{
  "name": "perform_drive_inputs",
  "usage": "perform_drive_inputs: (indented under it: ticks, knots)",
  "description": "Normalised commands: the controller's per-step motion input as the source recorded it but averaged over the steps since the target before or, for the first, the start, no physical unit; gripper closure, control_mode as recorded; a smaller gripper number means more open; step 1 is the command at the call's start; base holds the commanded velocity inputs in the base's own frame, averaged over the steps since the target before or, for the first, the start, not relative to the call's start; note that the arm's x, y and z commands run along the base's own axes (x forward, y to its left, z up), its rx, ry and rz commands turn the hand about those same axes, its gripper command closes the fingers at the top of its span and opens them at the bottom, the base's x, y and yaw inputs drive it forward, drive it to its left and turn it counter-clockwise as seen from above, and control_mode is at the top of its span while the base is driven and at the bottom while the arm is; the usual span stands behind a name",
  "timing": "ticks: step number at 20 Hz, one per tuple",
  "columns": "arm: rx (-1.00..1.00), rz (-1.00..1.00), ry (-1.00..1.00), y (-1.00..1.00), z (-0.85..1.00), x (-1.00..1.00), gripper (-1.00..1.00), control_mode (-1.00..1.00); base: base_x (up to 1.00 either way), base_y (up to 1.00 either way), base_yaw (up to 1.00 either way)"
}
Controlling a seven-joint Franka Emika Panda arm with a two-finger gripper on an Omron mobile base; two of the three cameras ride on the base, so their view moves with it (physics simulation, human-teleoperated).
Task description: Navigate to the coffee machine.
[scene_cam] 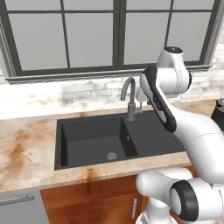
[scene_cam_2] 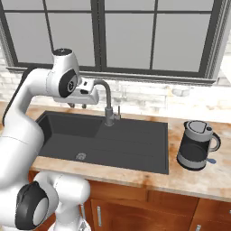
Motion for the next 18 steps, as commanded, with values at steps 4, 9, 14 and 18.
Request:
perform_drive_inputs:
  ticks: [4, 9, 14, 18]
  knots:
    - [0.00, 0.00, 0.00, 0.00, 0.00, -0.04, -1.00, -1.00, 0.00, 0.00, 0.00]
    - [0.00, 0.00, 0.00, 0.00, 0.00, -0.01, -1.00, -1.00, 0.00, 0.00, 0.00]
    - [0.00, 0.00, 0.00, 0.00, 0.00, -0.01, -1.00, 1.00, -0.36, -0.04, -0.02]
    - [0.00, 0.00, 0.00, 0.00, 0.00, 0.00, -1.00, 1.00, -0.78, -0.22, -0.19]
